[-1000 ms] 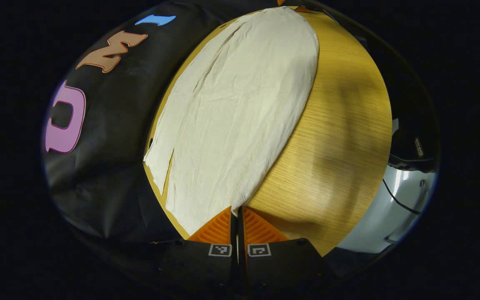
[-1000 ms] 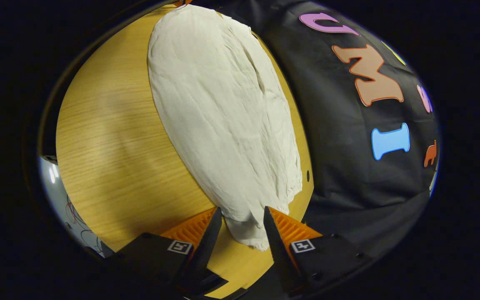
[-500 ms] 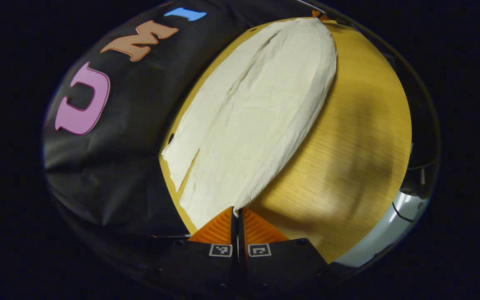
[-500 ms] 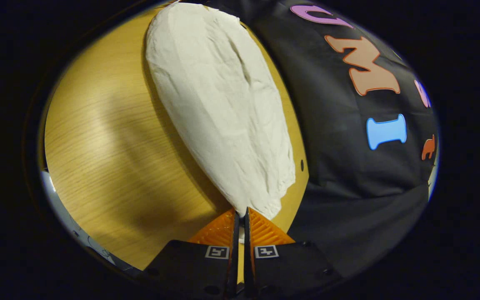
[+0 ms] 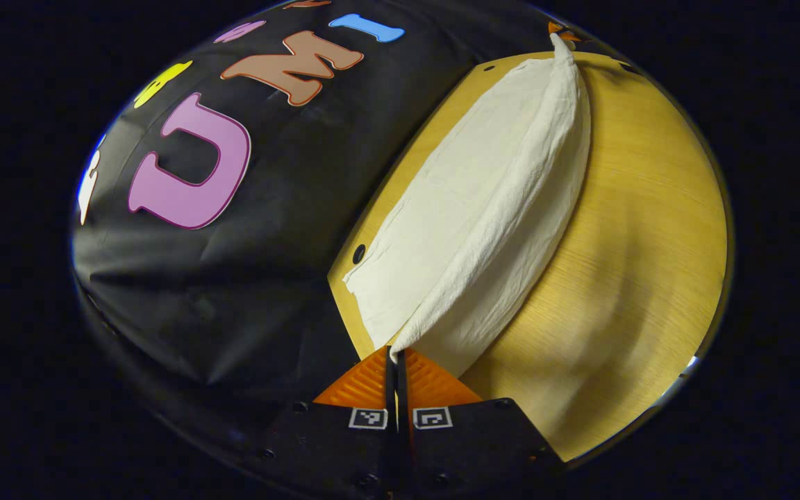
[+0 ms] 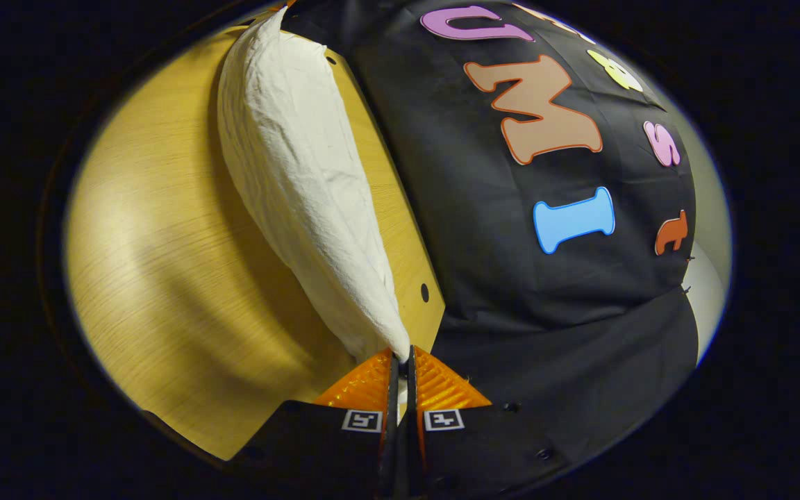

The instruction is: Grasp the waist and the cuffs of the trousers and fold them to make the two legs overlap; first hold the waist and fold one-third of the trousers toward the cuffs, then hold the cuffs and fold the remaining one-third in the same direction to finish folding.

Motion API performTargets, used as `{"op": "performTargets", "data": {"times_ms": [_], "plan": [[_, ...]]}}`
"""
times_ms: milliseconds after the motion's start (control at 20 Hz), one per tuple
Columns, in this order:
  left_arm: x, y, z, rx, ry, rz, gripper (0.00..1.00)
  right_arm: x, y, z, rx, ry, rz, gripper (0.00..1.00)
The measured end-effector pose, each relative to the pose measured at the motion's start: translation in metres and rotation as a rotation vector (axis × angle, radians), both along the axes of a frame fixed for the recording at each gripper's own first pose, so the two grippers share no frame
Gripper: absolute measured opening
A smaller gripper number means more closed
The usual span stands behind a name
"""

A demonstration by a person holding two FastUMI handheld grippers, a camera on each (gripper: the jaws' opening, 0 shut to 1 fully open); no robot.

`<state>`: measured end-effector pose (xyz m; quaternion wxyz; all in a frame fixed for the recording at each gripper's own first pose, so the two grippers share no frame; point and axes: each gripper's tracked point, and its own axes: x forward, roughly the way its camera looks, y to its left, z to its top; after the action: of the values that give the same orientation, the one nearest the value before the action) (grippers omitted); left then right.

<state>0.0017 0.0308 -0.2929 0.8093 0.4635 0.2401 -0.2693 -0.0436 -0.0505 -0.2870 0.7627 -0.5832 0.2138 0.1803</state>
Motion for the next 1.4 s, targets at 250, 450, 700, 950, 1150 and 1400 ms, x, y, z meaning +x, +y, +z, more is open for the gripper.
{"op": "performTargets", "data": {"times_ms": [250,450,700,950,1150,1400], "plan": [[0.053,-0.021,0.029,-0.005,-0.081,0.023,0.0,0.05,0.004,0.013,0.047,-0.051,-0.029,0.08],[0.097,-0.038,0.043,0.005,-0.143,0.031,0.0,0.086,0.011,0.017,0.08,-0.077,-0.052,0.08],[0.145,-0.054,0.046,-0.012,-0.191,0.097,0.0,0.13,0.023,0.014,0.103,-0.101,-0.051,0.08],[0.181,-0.071,0.036,0.005,-0.22,0.131,0.0,0.169,0.029,-0.005,0.141,-0.108,-0.084,0.08],[0.207,-0.089,0.021,0.003,-0.222,0.148,0.0,0.189,0.028,-0.033,0.154,-0.097,-0.121,0.08],[0.227,-0.103,-0.012,0.053,-0.183,0.133,0.0,0.214,0.03,-0.075,0.184,-0.041,-0.168,0.11]]}}
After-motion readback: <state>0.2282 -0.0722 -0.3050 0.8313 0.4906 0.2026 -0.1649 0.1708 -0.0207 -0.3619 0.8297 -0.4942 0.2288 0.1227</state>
